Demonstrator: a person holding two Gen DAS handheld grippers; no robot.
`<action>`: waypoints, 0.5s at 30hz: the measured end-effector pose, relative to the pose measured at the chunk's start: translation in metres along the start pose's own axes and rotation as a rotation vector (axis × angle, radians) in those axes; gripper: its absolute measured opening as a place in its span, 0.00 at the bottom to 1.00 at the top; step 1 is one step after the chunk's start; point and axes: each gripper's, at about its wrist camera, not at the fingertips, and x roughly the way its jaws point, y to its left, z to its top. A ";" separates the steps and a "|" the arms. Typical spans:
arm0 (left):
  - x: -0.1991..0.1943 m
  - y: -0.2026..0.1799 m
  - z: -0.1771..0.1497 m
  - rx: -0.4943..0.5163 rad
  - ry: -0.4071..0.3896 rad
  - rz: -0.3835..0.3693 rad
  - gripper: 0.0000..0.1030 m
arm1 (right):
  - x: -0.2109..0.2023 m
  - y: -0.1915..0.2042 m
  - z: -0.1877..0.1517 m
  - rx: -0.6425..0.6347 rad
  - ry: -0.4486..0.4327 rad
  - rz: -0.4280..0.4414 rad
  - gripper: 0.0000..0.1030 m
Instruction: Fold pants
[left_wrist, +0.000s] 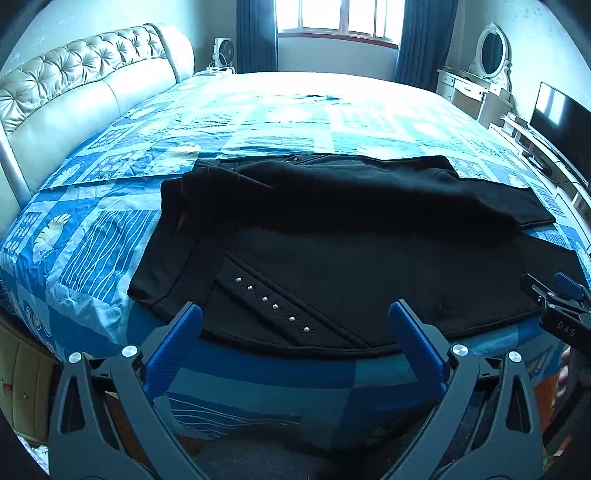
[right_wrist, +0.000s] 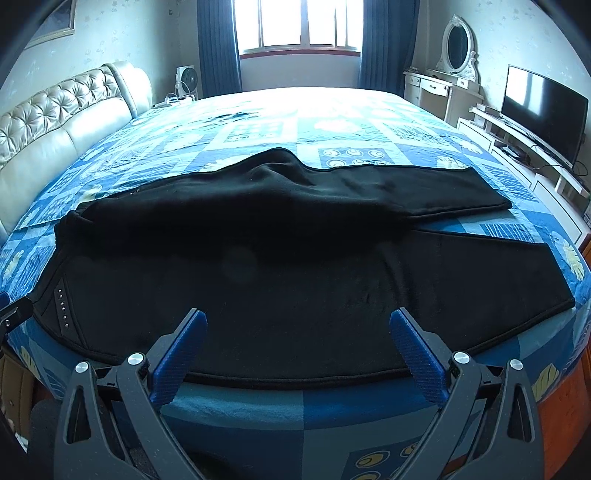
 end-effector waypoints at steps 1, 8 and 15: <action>0.001 0.001 -0.001 0.001 0.000 0.001 0.98 | 0.000 0.000 0.000 0.002 -0.001 0.000 0.96; 0.006 0.003 -0.005 0.006 0.007 -0.004 0.98 | 0.001 -0.001 0.000 0.007 0.002 0.000 0.96; 0.008 0.003 -0.008 0.008 0.007 -0.004 0.98 | 0.003 0.000 -0.003 0.005 0.008 0.004 0.96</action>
